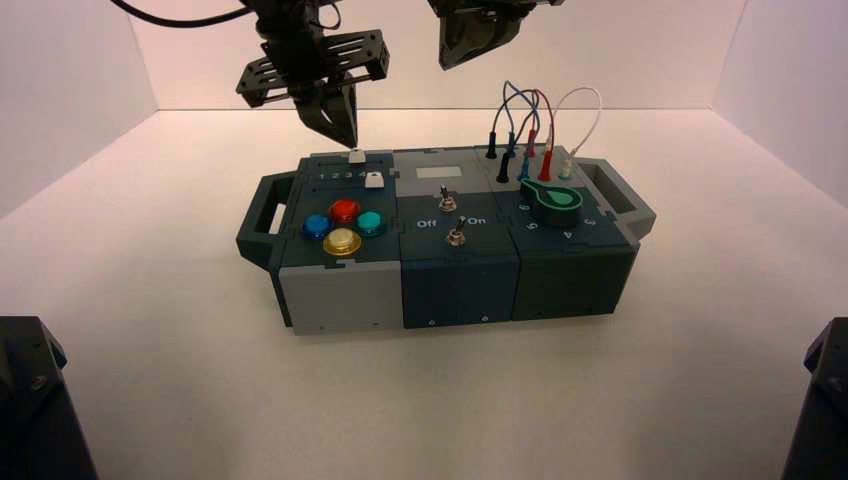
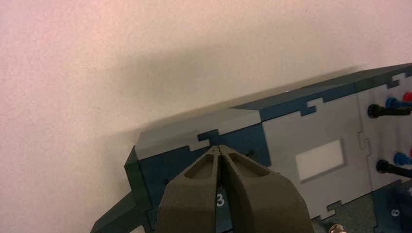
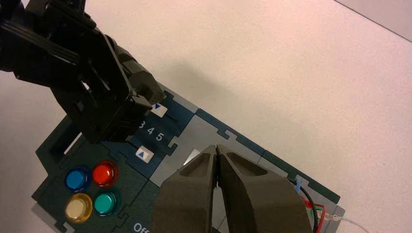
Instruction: Move the top slider to position 4.
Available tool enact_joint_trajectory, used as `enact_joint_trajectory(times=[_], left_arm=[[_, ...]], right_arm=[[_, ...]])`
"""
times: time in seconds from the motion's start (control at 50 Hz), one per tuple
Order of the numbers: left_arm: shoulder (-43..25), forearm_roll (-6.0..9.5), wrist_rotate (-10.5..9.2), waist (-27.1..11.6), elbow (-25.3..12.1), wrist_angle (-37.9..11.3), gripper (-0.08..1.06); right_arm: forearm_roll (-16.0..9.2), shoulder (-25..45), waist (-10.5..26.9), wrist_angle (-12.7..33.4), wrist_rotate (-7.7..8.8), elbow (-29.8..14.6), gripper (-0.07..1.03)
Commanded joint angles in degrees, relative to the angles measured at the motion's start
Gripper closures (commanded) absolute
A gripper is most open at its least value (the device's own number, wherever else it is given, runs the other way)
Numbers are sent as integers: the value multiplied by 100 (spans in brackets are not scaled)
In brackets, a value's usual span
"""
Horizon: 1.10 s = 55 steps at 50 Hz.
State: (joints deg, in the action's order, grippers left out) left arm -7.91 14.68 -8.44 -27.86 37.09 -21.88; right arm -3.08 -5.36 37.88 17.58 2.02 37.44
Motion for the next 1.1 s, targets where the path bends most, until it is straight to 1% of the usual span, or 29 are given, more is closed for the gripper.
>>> enact_joint_trajectory(times=[0.02,0.14,0.3,0.56,0.9,1.1], left_arm=[[193,-26,-18,62,-44,26,101],[220,-70,-9,141,-18,26,101],[246,-70,0,176,35,9,101],[246,-44,-9,88,149,-35,101],[114,-26,-18,-53,62,-35,101],[79,-18,-18,-62,44,-35,101]], right_arm=[[-18,-123,35,-62,-18,-105,98],[-18,-123,26,-62,-18,-105,98],[-18,-123,35,-62,-18,-105,99],[-9,-123,26,-62,-18,-114,98],[-9,-123,26,-53,-18,-114,99],[-9,-123,35,-53,-18,-114,98]])
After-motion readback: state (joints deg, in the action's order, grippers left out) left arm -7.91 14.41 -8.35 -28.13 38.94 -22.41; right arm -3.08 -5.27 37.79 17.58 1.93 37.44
